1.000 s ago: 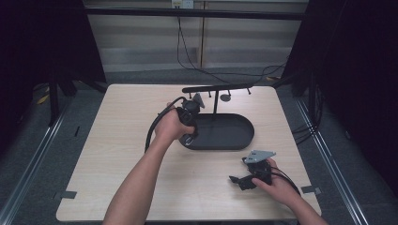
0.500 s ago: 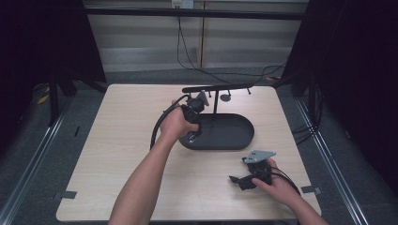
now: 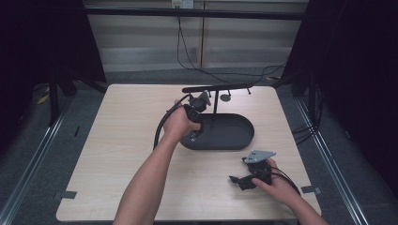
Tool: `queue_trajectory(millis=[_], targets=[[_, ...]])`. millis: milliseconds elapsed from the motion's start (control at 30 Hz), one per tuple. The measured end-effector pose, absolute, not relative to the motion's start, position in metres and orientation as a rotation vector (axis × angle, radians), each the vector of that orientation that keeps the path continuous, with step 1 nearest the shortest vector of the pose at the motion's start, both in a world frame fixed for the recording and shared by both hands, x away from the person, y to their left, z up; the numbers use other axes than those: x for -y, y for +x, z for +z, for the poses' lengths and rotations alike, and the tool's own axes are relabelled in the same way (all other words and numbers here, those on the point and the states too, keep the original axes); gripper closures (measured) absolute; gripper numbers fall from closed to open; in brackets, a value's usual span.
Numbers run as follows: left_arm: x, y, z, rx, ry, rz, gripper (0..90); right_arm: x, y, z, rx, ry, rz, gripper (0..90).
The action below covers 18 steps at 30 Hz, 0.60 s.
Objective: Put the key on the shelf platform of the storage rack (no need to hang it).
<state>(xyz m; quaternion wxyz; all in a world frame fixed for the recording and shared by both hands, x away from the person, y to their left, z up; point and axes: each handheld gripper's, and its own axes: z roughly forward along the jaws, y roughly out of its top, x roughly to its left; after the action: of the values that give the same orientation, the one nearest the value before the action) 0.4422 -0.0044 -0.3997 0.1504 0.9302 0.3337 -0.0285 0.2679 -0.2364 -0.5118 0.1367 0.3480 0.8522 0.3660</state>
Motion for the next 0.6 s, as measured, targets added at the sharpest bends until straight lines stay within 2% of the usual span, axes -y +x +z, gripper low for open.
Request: queue_trajectory(millis=[600], targets=[[0.0128,0.4478,-0.4079,-0.944,2.683,-0.046,72.8,0.2365,0.2679,-0.5118,-2.467,1.008,1.06,9.0]])
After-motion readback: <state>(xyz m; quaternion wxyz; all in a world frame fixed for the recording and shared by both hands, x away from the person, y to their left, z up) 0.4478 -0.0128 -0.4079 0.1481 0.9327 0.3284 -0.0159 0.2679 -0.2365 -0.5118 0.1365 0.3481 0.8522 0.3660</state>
